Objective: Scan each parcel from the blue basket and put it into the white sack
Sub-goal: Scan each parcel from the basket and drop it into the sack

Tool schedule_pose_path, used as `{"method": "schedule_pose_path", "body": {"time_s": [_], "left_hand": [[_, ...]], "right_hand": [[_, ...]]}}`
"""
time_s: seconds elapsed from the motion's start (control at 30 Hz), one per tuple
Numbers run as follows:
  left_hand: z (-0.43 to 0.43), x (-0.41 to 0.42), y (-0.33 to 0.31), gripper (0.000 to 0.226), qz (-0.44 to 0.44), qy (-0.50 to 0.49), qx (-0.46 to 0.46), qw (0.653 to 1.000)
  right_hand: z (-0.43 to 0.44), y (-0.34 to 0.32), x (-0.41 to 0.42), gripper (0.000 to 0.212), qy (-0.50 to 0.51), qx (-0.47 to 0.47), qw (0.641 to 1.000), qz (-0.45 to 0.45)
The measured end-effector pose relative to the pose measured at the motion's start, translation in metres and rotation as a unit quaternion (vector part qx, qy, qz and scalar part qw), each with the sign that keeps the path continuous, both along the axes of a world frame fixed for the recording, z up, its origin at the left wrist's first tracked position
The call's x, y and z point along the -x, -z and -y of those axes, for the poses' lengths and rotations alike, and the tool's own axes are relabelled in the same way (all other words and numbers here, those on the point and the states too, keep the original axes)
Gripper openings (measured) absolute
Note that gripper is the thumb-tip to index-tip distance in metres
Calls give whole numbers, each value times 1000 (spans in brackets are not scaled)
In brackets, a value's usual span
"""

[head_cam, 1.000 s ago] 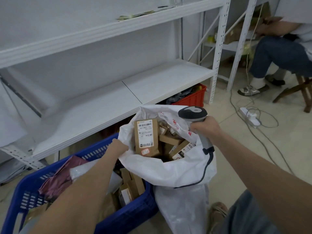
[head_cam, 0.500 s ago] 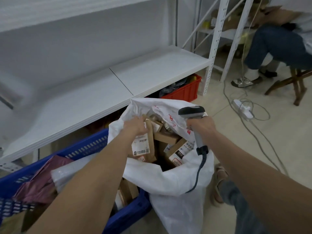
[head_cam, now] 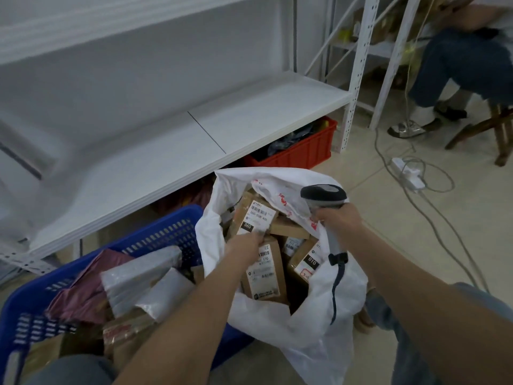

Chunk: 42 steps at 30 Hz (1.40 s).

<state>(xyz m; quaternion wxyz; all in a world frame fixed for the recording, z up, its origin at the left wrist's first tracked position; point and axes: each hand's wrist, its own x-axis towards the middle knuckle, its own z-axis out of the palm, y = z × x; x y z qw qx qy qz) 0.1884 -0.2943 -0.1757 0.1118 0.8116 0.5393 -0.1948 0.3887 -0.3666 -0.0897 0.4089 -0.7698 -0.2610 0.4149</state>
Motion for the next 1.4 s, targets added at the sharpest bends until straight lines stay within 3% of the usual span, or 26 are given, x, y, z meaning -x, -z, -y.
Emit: {"method": "schedule_pose_path", "body": {"time_s": [0.1, 0.17, 0.23, 0.3, 0.33, 0.4, 0.47, 0.5, 0.57, 0.63, 0.7, 0.77, 0.83, 0.93, 1.07, 1.13, 1.23, 1.4], "left_hand": [[8, -1, -7, 42, 23, 12, 5, 1000], [0, 3, -23, 50, 42, -8, -94, 995], [-19, 18, -38, 56, 64, -107, -189, 974], [-39, 44, -37, 74, 115, -291, -164, 935], [-46, 53, -38, 85, 164, -389, -120, 899], [-66, 71, -28, 89, 331, -539, -17, 774], [-75, 79, -20, 64, 463, -593, 95, 652], [-77, 80, -16, 56, 474, -597, 130, 634], [-83, 72, -17, 37, 456, -575, 146, 663], [-97, 59, -31, 13, 485, -519, 80, 699], [-108, 48, -63, 8, 528, -465, -7, 711], [-108, 44, -96, 21, 574, -436, -57, 690], [-106, 51, -111, 25, 607, -418, -86, 670], [-91, 61, -108, 26, 586, -409, -94, 693], [-66, 72, -85, 67, 548, -455, -68, 699], [-47, 73, -71, 76, 528, -482, -55, 698], [-10, 73, -37, 73, 483, -569, 49, 664], [23, 67, 6, 56, 520, -642, 177, 534]], "right_hand": [[1, 10, -4, 18, -1, 31, 999, 22], [1, 13, -6, 23, 13, 43, 998, 38], [-5, 17, -9, 28, 10, 40, 999, 27], [-11, 18, -12, 27, -1, 32, 999, -7], [-15, 19, -15, 28, 4, 23, 999, -32], [-23, 19, -23, 38, 14, 19, 997, -74], [-30, 22, -28, 23, 13, 24, 994, -107], [-33, 24, -30, 11, 9, 25, 992, -120], [-40, 32, -34, 13, 8, 14, 993, -113], [-45, 33, -37, 16, 34, -25, 996, -80], [-47, 16, -41, 15, 39, -65, 997, -13], [-45, -4, -50, 10, 75, -113, 990, 39], [-40, -18, -55, 31, 115, -129, 982, 71], [-26, -21, -49, 34, 97, -124, 984, 85], [-4, -16, -32, 30, 45, -109, 992, 43], [4, -14, -29, 25, 24, -99, 995, 7], [17, -1, -27, 21, -4, -71, 997, -31], [26, 23, -26, 25, -48, -27, 997, -58]]}}
